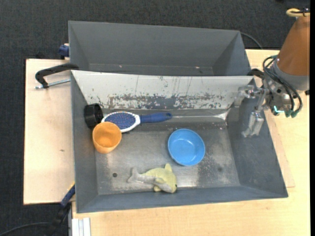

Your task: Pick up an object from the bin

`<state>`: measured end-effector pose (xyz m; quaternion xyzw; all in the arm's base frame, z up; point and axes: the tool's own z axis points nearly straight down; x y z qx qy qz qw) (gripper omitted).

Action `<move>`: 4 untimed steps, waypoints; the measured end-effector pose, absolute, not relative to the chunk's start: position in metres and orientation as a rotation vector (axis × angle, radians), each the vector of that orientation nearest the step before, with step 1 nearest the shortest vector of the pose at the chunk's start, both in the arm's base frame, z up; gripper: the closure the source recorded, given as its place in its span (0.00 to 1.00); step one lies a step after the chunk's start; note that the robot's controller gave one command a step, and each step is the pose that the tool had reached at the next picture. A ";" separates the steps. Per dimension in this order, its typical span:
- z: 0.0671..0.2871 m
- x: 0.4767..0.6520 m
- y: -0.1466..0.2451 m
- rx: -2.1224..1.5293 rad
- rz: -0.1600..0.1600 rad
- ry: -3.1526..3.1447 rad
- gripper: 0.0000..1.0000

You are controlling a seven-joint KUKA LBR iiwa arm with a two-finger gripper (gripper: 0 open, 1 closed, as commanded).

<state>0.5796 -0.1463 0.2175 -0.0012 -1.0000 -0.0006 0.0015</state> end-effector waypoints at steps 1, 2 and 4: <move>0.132 0.595 -0.091 -0.230 -0.007 -3.129 0.00; 0.075 0.568 -0.003 -0.157 -0.008 -3.133 0.00; 0.072 0.537 -0.005 1.121 0.000 -2.939 1.00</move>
Offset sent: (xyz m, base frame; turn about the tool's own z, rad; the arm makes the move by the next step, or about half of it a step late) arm 0.0149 0.0513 -0.0827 0.1482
